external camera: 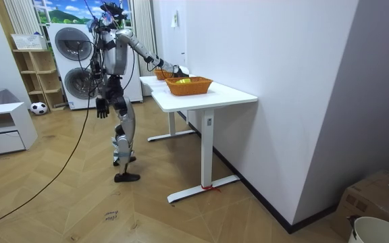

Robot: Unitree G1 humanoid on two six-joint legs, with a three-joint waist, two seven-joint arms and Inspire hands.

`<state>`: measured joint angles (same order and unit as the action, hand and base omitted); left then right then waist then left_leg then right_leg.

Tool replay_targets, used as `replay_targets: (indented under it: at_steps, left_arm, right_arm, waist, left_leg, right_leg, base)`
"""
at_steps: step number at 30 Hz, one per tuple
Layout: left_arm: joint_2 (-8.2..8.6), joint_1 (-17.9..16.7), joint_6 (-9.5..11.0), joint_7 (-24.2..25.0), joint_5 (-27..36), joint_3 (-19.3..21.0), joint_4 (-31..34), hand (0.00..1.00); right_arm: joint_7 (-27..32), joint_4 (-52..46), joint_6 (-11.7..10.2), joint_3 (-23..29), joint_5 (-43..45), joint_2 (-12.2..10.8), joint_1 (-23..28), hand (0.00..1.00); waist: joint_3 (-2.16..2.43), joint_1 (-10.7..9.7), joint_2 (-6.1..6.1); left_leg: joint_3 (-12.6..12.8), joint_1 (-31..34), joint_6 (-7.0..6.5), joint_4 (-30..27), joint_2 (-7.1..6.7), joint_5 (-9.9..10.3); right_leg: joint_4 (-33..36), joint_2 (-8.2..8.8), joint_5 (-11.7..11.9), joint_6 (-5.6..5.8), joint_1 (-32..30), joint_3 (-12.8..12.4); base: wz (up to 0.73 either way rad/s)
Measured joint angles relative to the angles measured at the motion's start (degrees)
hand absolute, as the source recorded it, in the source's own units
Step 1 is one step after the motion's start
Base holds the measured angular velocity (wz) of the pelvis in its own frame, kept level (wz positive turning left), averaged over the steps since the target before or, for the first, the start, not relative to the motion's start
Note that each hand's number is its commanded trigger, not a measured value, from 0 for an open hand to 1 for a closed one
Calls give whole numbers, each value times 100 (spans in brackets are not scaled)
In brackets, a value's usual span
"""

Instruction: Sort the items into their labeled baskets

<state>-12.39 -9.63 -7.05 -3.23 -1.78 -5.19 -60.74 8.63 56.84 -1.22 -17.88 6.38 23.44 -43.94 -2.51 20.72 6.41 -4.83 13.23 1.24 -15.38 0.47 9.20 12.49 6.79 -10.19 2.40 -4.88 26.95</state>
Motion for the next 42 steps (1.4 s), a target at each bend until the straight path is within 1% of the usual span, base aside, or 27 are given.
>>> replay_targets:
  at_steps: [3, 9, 15, 17, 19, 22, 24, 26, 27, 29, 32, 33, 35, 36, 38, 39, 40, 42]
  left_arm:
    - [-2, 8, 9, 0, 0, 0, 0, 0]
    - [-22, 4, 15, 0, 0, 12, -3, 0]
    - [-55, -7, 13, -1, -1, 61, 9, 0]
    - [-55, -8, 16, -3, -8, 99, 15, 0]
    - [-52, -9, 12, -3, -13, 137, 21, 0]
    - [-21, -35, -2, -6, -11, 279, 109, 0]
    - [-1, -92, -4, -22, -30, 431, 168, 0]
    - [-1, -146, -12, -49, -45, 510, 219, 0]
    - [13, -165, -16, -70, -73, 510, 233, 0]
    - [28, -219, -23, -72, -123, 510, 282, 0]
    - [29, -294, -50, -72, -127, 565, 293, 0]
    - [30, -329, -58, -76, -130, 630, 292, 0]
    - [31, -409, -74, -98, -124, 649, 292, 0]
    - [32, -452, -101, -99, -119, 648, 289, 0]
    - [36, -472, -128, -112, -118, 648, 286, 0]
    - [49, -489, -121, -116, -116, 691, 291, 0]
    - [56, -523, -113, -121, -116, 742, 291, 0]
    - [57, -582, -117, -123, -119, 756, 295, 0]
  right_arm:
    - [-1, 1, 2, -10, -14, -3, 0, 100]
    - [-7, 0, 8, -109, -189, -8, 2, 100]
    - [-2, -60, 36, -116, -423, 3, 21, 100]
    - [-7, -137, 82, -110, -432, 10, 21, 100]
    - [-32, -141, 98, -111, -429, 22, 20, 100]
    - [-143, -203, 147, -110, -411, 59, 21, 100]
    - [-332, -204, 245, -104, -374, 73, 43, 100]
    - [-479, -204, 301, -106, -384, 73, 73, 100]
    - [-530, -204, 332, -94, -383, 73, 73, 100]
    - [-601, -212, 338, -62, -441, 72, 73, 100]
    - [-692, -365, 389, 141, -486, 74, 73, 100]
    - [-694, -401, 389, 195, -508, 74, 73, 100]
    - [-698, -483, 417, 223, -621, 74, 78, 100]
    - [-700, -656, 482, 245, -634, 77, 78, 100]
    - [-711, -897, 488, 273, -725, 125, 78, 100]
    - [-746, -1040, 507, 339, -809, 156, 82, 100]
    - [-757, -1221, 507, 363, -826, 174, 82, 100]
    - [-762, -1467, 507, 370, -851, 206, 82, 100]
  waist:
    - [-1, 0, 1]
    - [-23, 3, 29]
    - [-19, 6, 29]
    - [-7, -3, 22]
    - [24, -8, 4]
    - [57, -22, -14]
    - [80, -30, -32]
    - [84, -43, -29]
    - [96, -74, -32]
    - [100, -148, -31]
    - [104, -220, -32]
    - [106, -286, -35]
    - [132, -380, -61]
    - [172, -454, -78]
    - [207, -520, -112]
    - [235, -565, -133]
    - [243, -638, -141]
    - [257, -687, -135]
  left_leg:
    - [0, -2, 0, 0, 1, 0]
    - [4, 2, 1, -5, 4, 0]
    - [3, 14, 1, 5, 6, 1]
    - [0, 15, 1, 0, 4, 1]
    - [-5, 11, 1, -2, 1, 1]
    - [-5, 6, 1, -2, 1, 0]
    - [-5, -112, 0, -1, -10, 0]
    - [-5, -208, 0, 9, -24, 0]
    - [-6, -216, 0, 13, -26, 0]
    - [-6, -220, -1, 13, -25, -1]
    - [3, -238, -2, 9, -24, -2]
    - [9, -290, -2, 9, -24, -2]
    - [6, -379, -2, 14, -25, -1]
    - [6, -408, -2, 34, -23, -1]
    - [16, -472, -2, 71, -19, -3]
    - [12, -510, -2, 82, -20, -3]
    - [5, -578, -2, 116, -22, -6]
    - [11, -695, 1, 181, -22, -18]
  right_leg:
    - [-4, -1, 0, 0, 2, 0]
    - [-5, -3, 0, -1, 8, 17]
    - [-5, -11, 2, -3, -2, 3]
    - [-6, -13, 2, -3, -4, -5]
    - [-7, -12, 2, -3, 0, -13]
    - [-7, -9, 2, -3, 6, -8]
    - [-18, -1, 2, -3, 128, -13]
    - [-89, -5, 2, -1, 262, -6]
    - [-99, -5, 0, 1, 279, -2]
    - [-98, -7, 0, 2, 289, -18]
    - [-94, -6, 0, 2, 301, -28]
    - [-97, -6, 0, 2, 355, -32]
    - [-99, -6, 0, 2, 454, -20]
    - [-99, -7, -1, 3, 474, -14]
    - [-98, -10, -1, 3, 517, -15]
    - [-98, -9, -2, 5, 558, 5]
    - [-103, -9, -5, 9, 617, 7]
    - [-116, -9, -5, 10, 706, 4]
  base:
    - [0]
    - [0]
    - [0]
    - [0]
    - [0]
    - [0]
    - [2]
    - [7]
    - [9]
    - [7]
    - [-1]
    - [0]
    - [4]
    - [0]
    - [-4]
    - [0]
    - [0]
    - [0]
